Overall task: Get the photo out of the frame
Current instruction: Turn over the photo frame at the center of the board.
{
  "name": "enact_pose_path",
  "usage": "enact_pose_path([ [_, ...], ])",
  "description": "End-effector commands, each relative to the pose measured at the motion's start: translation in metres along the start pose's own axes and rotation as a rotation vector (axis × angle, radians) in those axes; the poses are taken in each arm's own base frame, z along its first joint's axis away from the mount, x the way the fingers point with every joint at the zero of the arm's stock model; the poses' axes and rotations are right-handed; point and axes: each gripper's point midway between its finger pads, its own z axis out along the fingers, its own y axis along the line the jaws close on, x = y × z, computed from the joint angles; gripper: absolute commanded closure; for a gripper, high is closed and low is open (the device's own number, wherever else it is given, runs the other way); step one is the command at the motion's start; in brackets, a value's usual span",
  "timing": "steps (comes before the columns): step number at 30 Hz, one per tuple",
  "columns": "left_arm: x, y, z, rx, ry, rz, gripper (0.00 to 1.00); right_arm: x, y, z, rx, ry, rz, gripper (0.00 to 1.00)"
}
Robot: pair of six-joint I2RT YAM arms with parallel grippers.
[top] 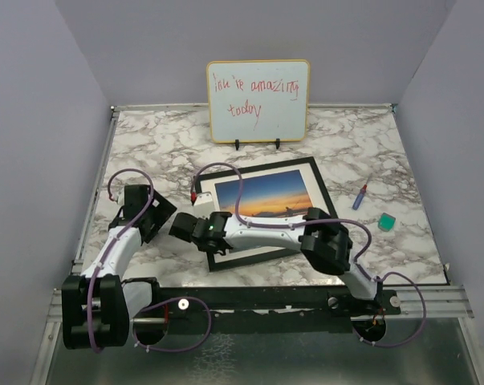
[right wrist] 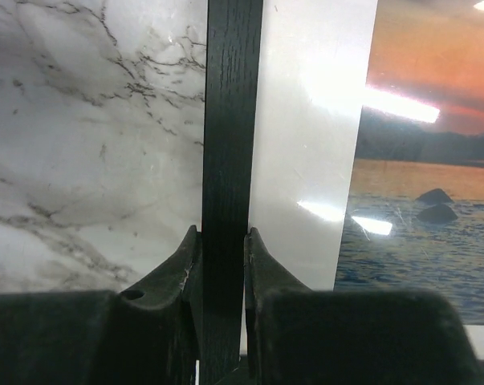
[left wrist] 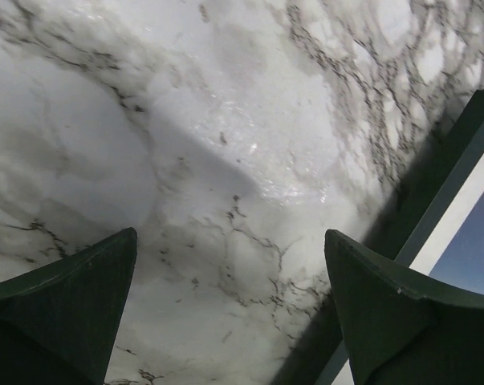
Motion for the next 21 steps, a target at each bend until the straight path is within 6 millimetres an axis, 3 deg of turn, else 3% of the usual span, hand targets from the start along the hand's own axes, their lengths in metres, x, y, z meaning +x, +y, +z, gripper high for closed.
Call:
enact_pose_path([
  [1,0.018,-0.03,-0.009,0.209,0.092,0.015,0.01,-0.057,0.019,-0.06,-0.193,-0.161,0.134,0.99],
  [5,0.019,-0.056,-0.024,0.356,0.116,0.034,0.01,-0.067,0.01,-0.077,-0.255,-0.181,0.162,1.0],
  [12,0.014,-0.102,-0.057,0.652,0.104,-0.048,0.01,-0.065,0.001,-0.087,-0.297,-0.171,0.2,1.0],
  [16,0.012,-0.113,-0.071,0.756,0.083,-0.085,0.01,-0.065,0.003,-0.088,-0.308,-0.165,0.202,0.99],
  [21,0.024,-0.115,-0.067,0.803,0.146,-0.087,0.01,-0.067,0.009,-0.092,-0.333,-0.161,0.201,1.0],
])
